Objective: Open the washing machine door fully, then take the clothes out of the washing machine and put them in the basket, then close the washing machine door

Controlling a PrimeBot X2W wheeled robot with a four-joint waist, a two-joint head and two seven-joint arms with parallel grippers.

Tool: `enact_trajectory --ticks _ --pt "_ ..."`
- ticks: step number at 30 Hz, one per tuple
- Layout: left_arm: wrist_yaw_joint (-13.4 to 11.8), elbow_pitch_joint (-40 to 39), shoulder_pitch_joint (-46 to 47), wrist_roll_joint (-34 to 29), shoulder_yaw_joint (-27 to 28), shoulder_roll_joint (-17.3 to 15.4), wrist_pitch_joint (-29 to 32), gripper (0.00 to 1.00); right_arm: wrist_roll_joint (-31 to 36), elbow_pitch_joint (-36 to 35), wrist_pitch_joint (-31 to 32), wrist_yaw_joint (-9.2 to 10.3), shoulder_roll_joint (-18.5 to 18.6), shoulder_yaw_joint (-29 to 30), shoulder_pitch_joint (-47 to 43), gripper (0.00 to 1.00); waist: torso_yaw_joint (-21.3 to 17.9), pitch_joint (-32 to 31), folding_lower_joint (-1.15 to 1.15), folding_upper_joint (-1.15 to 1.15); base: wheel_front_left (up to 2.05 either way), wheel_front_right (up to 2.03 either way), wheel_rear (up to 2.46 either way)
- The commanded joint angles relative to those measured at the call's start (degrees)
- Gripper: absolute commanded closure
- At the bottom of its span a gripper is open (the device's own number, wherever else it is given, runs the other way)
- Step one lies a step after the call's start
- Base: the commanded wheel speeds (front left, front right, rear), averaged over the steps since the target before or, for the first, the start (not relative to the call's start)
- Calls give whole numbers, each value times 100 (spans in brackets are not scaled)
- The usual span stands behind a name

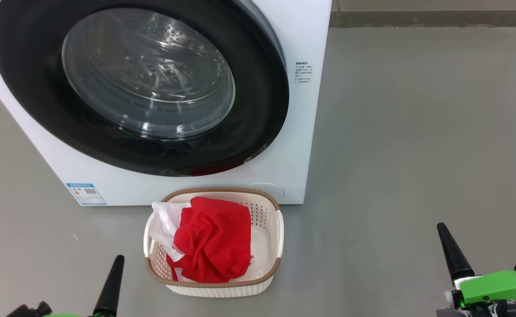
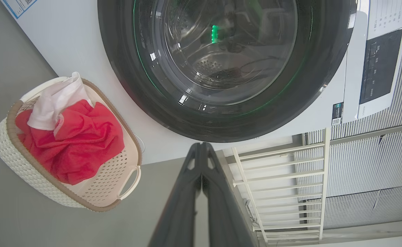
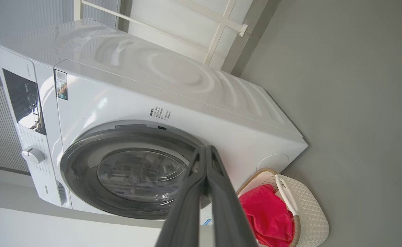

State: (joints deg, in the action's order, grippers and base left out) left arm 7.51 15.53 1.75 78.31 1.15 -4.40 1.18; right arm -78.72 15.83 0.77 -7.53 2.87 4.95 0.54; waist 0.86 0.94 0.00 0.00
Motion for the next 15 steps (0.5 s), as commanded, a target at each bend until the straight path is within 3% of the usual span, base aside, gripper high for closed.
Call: enact_trajectory --ticks 1,15 --pt "-2 -144 279 153 202 -39 51 100 -133 -167 44 3 97 -71 281 100 -4 -3 0 0 0 0 0" --pt "-2 -148 373 953 343 31 292 100 -949 -181 285 4 110 -31 444 100 -54 -47 0 0 0 0 0"
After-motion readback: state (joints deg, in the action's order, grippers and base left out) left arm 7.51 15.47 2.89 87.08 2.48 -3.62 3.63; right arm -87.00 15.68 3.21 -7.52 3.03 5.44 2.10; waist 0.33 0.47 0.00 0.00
